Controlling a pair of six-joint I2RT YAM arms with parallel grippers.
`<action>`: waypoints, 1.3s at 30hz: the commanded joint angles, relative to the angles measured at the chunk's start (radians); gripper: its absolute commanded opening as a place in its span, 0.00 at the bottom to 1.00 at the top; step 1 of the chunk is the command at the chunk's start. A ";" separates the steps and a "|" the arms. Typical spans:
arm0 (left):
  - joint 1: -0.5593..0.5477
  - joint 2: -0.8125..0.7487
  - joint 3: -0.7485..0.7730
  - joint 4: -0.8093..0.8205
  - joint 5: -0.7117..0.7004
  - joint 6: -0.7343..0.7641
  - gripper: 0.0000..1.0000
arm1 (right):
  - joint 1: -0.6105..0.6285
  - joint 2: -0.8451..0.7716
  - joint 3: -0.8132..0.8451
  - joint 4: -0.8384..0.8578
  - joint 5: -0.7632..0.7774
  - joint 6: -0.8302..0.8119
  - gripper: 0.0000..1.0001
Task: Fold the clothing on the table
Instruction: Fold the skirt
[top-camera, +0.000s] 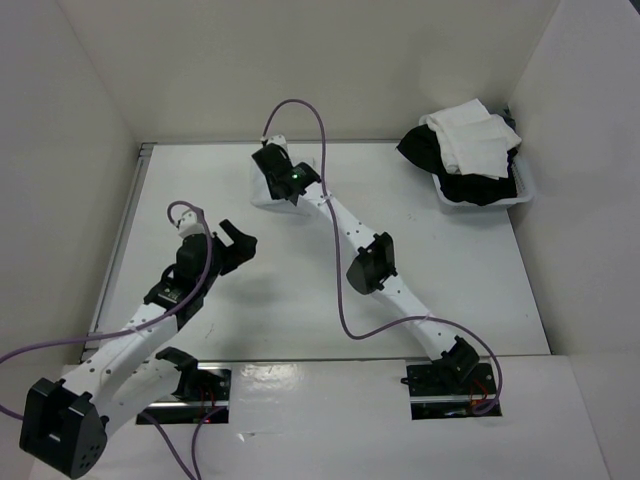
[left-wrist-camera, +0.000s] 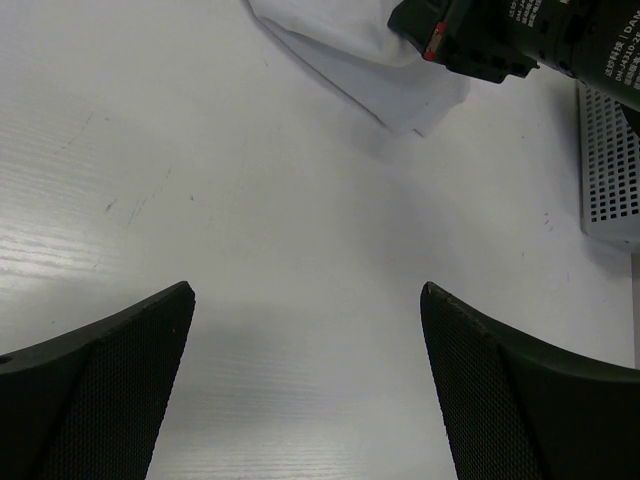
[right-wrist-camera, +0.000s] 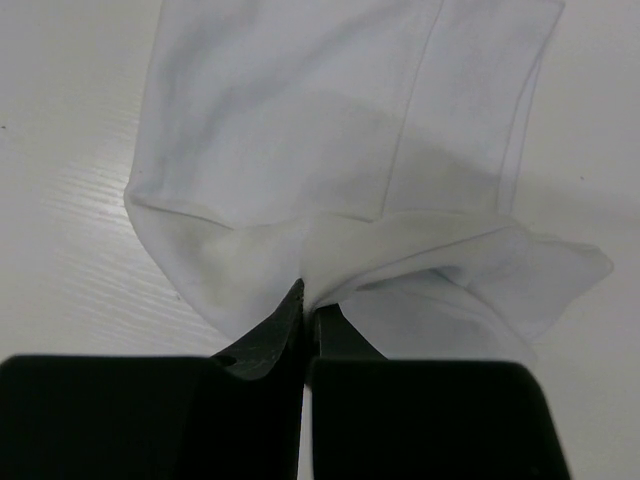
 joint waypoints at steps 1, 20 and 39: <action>0.003 0.015 -0.003 0.028 0.002 -0.016 1.00 | -0.006 0.011 0.071 -0.010 -0.005 -0.030 0.00; -0.061 0.334 0.257 0.002 -0.112 0.066 1.00 | 0.069 -0.139 0.071 -0.335 0.146 0.068 0.00; -0.141 0.279 0.260 -0.084 -0.156 0.038 1.00 | -0.052 -1.330 -1.601 0.330 -0.060 0.183 0.00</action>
